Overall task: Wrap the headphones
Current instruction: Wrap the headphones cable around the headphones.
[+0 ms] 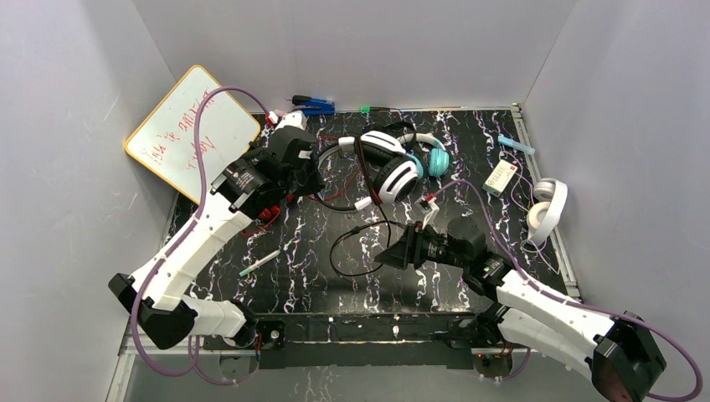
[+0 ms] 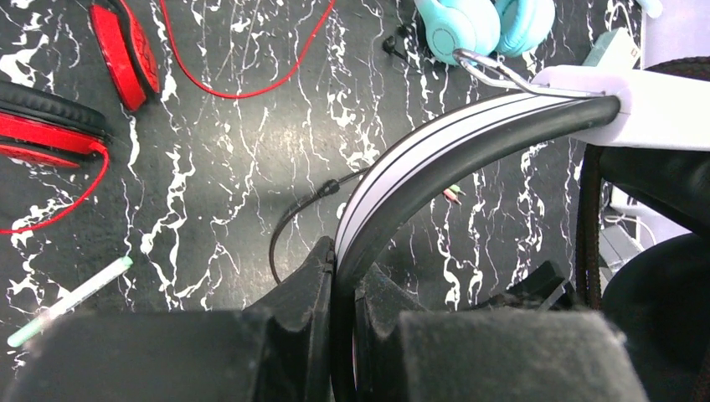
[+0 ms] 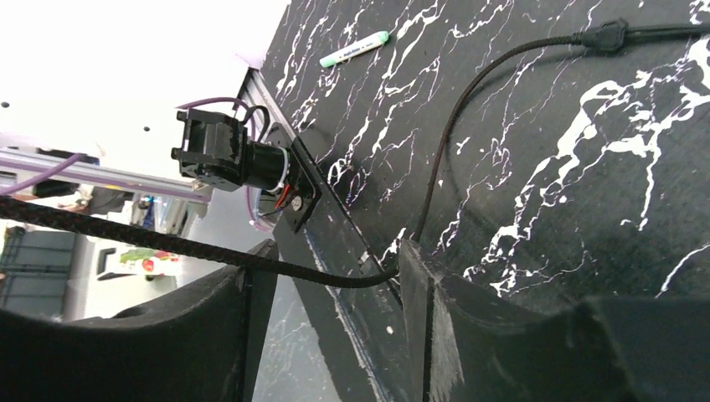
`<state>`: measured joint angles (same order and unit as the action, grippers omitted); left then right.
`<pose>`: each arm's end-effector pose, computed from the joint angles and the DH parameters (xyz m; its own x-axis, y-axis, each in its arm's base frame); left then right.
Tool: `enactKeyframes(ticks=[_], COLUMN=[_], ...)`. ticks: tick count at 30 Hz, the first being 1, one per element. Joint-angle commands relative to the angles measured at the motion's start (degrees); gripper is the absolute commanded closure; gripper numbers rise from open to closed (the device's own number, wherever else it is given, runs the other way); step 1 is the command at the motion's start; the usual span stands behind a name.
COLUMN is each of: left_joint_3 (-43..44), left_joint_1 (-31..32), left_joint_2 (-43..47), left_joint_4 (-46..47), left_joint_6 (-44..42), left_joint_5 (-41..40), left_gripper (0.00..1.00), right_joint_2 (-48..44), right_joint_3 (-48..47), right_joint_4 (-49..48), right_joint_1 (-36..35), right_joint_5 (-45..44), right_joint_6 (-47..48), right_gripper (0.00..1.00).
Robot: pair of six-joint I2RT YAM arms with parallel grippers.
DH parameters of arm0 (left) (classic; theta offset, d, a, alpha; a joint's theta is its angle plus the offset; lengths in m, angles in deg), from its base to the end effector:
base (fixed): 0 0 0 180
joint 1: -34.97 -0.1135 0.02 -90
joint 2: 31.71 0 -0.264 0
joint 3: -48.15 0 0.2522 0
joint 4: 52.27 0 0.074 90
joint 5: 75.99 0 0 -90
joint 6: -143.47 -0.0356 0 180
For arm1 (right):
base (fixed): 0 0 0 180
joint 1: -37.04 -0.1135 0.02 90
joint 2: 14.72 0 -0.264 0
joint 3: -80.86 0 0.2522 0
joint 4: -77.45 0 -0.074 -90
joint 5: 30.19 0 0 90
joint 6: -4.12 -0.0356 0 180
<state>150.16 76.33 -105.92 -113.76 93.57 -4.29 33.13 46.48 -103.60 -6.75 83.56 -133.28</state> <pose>0.2032 -0.1640 0.4254 -0.5963 -0.2898 -0.7486 0.0617 0.9132 -0.4027 0.1288 0.1433 0.2276 -0.7803 0.1853 -0.5973 -0.5066 0.3726 0.7775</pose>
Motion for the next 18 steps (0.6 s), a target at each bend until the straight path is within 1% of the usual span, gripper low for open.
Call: enactKeyframes(ticks=[1, 4, 8, 14, 18], left_joint_3=[4.1, 4.5, 5.4, 9.9, 12.5], left_joint_1=[-0.2, -0.3, -0.3, -0.3, -0.2], left_joint_2=[3.5, 3.8, 3.7, 1.1, -0.3], left_joint_4=[0.4, 0.2, 0.8, -0.7, -1.2], left_joint_6=[2.9, 3.7, 4.3, 4.4, 4.4], left_joint_5=[4.6, 5.6, 6.6, 7.2, 8.0], left_gripper=[1.0, 1.0, 1.0, 1.0, 1.0], right_joint_2=[-2.7, -4.1, -6.0, -7.5, -6.2], right_joint_3=[1.4, 2.3, 5.6, 12.6, 14.4], right_joint_4=[-6.9, -7.5, -12.1, -24.4, -30.2], right_joint_1=[-0.2, -0.2, -0.2, -1.5, -1.8], right_joint_5=[-1.8, -2.1, -1.7, -6.3, -6.6], right_joint_6=[5.7, 9.3, 13.7, 17.5, 20.2], right_gripper=[0.36, 0.32, 0.29, 0.28, 0.28])
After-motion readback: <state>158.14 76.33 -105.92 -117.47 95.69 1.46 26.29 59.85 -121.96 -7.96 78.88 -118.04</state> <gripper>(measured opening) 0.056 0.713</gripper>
